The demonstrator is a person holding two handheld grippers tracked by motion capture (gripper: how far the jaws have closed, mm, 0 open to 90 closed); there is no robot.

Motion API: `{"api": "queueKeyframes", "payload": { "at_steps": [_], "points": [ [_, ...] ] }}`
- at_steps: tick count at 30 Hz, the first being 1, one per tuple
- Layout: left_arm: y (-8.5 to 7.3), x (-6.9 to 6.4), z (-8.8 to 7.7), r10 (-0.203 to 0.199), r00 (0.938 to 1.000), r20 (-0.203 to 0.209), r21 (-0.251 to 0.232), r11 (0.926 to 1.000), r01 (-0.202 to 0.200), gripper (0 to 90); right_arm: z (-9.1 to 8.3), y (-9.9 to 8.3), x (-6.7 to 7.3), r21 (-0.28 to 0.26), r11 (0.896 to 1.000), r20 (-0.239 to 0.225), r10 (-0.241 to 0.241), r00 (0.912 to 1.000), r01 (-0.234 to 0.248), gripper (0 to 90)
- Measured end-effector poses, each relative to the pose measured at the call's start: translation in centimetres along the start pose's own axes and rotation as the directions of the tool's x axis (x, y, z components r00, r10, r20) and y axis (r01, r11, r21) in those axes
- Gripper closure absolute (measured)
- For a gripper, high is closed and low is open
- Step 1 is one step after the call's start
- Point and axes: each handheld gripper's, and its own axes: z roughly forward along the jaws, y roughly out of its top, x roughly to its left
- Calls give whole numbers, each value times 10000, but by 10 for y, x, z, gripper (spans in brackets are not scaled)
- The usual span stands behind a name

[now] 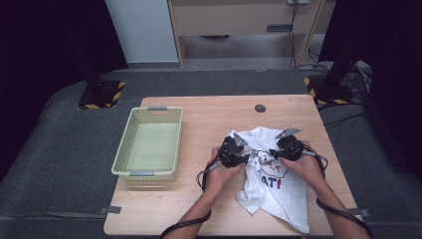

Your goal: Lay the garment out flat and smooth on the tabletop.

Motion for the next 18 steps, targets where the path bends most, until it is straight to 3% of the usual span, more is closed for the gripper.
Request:
{"api": "queueKeyframes", "payload": {
  "at_steps": [8, 11, 18],
  "points": [
    [-6, -7, 7, 186, 9998, 89, -93, 9998, -185, 532, 7, -1, 3, 134, 9999, 16, -48, 10000, 48, 720],
    [-5, -9, 7, 463, 9989, 43, -135, 9988, -463, 533, 8, -1, 5, 112, 9998, -125, -187, 9997, 189, 792],
    [-3, -8, 14, 692, 9976, -96, -217, 9974, -694, 551, 7, -2, 5, 110, 9998, -146, -141, 9998, 143, 829]
  ]
}}
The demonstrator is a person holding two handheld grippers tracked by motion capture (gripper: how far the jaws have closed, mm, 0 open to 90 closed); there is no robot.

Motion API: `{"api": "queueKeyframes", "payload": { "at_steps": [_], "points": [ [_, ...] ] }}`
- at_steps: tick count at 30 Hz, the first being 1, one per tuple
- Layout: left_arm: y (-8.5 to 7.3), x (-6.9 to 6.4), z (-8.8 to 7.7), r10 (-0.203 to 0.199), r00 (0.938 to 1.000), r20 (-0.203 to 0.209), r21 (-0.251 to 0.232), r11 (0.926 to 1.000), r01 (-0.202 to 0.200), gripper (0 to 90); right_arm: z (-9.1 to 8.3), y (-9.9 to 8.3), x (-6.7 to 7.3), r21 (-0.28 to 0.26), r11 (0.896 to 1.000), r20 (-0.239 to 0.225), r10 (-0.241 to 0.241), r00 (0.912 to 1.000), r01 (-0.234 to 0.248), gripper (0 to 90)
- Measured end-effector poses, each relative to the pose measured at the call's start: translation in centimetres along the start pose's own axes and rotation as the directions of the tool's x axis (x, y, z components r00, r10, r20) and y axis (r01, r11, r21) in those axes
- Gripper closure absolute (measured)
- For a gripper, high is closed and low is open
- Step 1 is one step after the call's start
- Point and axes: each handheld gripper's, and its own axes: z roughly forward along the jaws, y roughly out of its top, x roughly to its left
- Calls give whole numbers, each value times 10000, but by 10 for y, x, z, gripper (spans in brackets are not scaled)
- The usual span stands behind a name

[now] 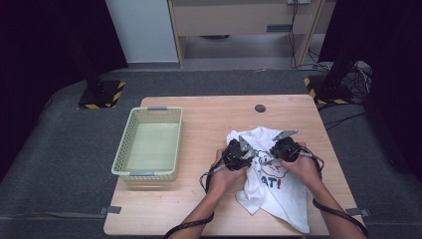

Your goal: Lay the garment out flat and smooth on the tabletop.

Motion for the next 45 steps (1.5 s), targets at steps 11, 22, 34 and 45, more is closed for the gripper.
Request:
{"api": "queueKeyframes", "payload": {
  "at_steps": [11, 22, 34, 45],
  "points": [
    [1, 1, 11, 101, 9989, -461, -147, 9998, -108, 587, 0, -1, -1, -20, 9999, -75, 109, 9999, -109, 846],
    [7, 15, 12, -500, 9984, -269, 247, 9984, 507, 878, -5, 2, -7, -477, 9972, -260, 556, 9981, -568, 870],
    [7, 53, -21, -317, 9969, -724, 1423, 9889, 418, 884, -31, 4, -39, -1233, 9758, -245, 1788, 9836, -1805, 871],
    [6, 85, -42, -434, 9937, -1036, 2429, 9677, 676, 883, -43, -8, -64, -1025, 9713, 467, 2203, 9743, -2147, 873]
  ]
}}
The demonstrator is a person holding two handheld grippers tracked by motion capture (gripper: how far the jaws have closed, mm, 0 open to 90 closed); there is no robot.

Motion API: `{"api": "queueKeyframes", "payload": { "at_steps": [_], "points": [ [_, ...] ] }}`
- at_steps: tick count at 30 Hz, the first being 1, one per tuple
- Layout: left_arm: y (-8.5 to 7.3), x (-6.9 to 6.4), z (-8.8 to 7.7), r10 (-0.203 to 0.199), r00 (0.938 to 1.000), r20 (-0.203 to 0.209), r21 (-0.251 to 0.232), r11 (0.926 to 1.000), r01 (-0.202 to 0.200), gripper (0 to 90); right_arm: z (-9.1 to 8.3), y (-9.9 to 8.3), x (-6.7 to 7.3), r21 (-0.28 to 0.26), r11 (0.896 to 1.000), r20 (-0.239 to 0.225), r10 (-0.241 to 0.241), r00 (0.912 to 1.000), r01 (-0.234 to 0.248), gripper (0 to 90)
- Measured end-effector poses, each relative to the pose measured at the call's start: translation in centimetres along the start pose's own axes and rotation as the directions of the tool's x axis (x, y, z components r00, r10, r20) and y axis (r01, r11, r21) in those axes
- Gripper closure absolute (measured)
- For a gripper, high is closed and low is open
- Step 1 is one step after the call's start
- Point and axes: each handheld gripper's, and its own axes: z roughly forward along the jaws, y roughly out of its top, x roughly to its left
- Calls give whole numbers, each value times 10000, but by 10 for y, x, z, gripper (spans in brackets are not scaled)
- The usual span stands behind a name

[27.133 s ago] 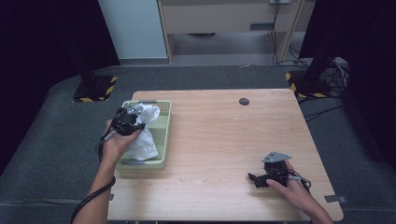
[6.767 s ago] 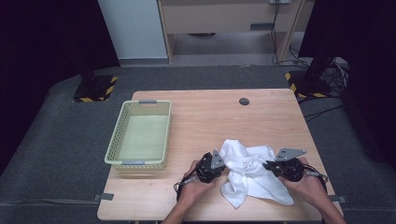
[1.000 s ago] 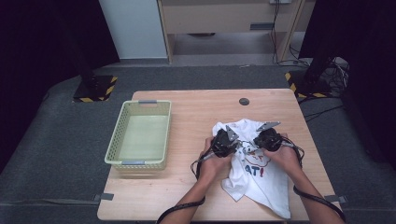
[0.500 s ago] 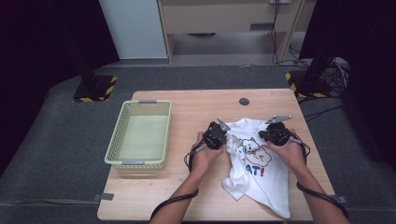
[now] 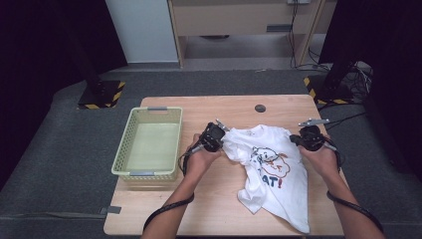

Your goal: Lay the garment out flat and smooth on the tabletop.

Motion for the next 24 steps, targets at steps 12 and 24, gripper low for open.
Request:
{"api": "queueKeyframes", "payload": {
  "at_steps": [12, 24],
  "points": [
    [-5, 31, -7, -130, 9971, -754, 551, 9983, 172, 884, -5, -9, -43, 145, 9967, 856, 783, 9932, -798, 874],
    [8, 45, 1, -72, 9957, -919, 879, 9960, 153, 882, 6, 0, -64, 194, 9936, 1088, 1085, 9881, -1112, 874]
  ]
}}
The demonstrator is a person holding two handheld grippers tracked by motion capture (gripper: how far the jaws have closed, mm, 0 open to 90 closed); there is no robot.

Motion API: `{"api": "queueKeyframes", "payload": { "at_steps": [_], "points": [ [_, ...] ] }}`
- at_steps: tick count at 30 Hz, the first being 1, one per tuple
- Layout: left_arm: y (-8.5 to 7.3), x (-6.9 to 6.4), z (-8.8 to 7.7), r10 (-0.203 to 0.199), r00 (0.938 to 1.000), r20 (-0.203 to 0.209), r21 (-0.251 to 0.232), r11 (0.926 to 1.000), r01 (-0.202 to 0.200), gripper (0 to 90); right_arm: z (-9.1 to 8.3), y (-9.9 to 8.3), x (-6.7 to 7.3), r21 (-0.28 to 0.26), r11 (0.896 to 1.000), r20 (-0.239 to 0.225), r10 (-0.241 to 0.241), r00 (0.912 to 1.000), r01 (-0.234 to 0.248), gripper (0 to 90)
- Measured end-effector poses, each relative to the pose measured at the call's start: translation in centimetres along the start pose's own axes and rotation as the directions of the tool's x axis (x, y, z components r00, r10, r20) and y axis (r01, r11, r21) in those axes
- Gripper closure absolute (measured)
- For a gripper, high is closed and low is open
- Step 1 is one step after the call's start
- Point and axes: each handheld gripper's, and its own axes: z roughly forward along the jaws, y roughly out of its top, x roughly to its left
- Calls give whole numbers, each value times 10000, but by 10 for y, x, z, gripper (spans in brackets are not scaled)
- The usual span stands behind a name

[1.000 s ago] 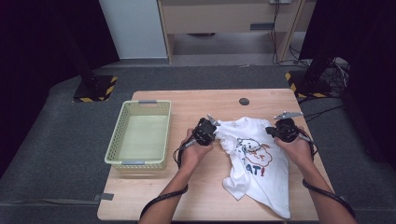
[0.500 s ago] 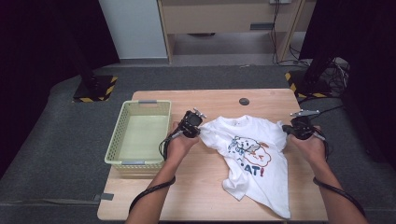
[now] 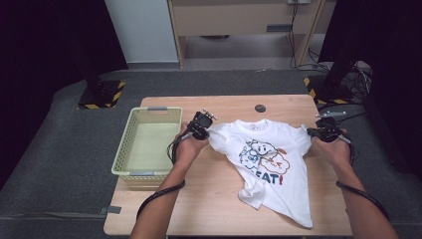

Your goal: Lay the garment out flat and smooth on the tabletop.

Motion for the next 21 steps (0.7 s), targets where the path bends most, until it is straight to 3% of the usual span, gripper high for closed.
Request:
{"api": "queueKeyframes", "payload": {
  "at_steps": [3, 5, 6, 9, 10, 12, 14, 15, 16, 18, 19, 21],
  "points": [
    [3, 1, 6, -51, 9999, -131, 141, 9999, 53, 848, 4, 1, -2, -19, 10000, -188, -36, 9998, 35, 856],
    [3, 1, 6, -158, 9995, -260, 50, 9999, 159, 709, 4, 0, -2, -87, 10000, -322, -22, 9995, 20, 821],
    [4, -2, 4, -345, 9985, -429, -175, 9993, 338, 623, 1, -2, -1, -244, 9997, -149, -53, 9999, 50, 664],
    [3, -7, -1, -333, 9983, -482, -407, 9987, 314, 512, -7, -7, 2, -383, 9993, -241, -39, 9997, 30, 483],
    [2, -15, -10, -270, 9986, -459, -611, 9978, 242, 485, -11, -9, 3, -367, 9993, -300, -91, 9995, 80, 454],
    [2, -19, -12, -258, 9988, -412, -676, 9974, 230, 434, -16, -11, 5, -336, 9993, -429, -162, 9989, 147, 433],
    [-6, -35, -20, -224, 9997, 3, -863, 9960, 223, 399, -26, -20, 14, -217, 9992, -588, -341, 9977, 328, 396],
    [-6, -35, -20, -224, 9997, 3, -863, 9960, 223, 390, -30, -24, 17, -216, 9991, -667, -385, 9970, 371, 391],
    [-12, -48, -21, -106, 9997, 204, -933, 9956, 124, 377, -33, -28, 21, -214, 9988, -758, -450, 9961, 435, 388],
    [-16, -54, -21, -76, 9994, 334, -968, 9952, 108, 362, -35, -32, 26, -214, 9987, -862, -472, 9952, 455, 387],
    [-21, -62, -20, -69, 9987, 507, -1014, 9948, 120, 355, -40, -43, 37, -175, 9979, -1072, -632, 9922, 617, 387],
    [-29, -74, -18, -21, 9976, 687, -1086, 9940, 95, 353, -42, -46, 41, -165, 9976, -1143, -684, 9911, 670, 386]
  ]
}}
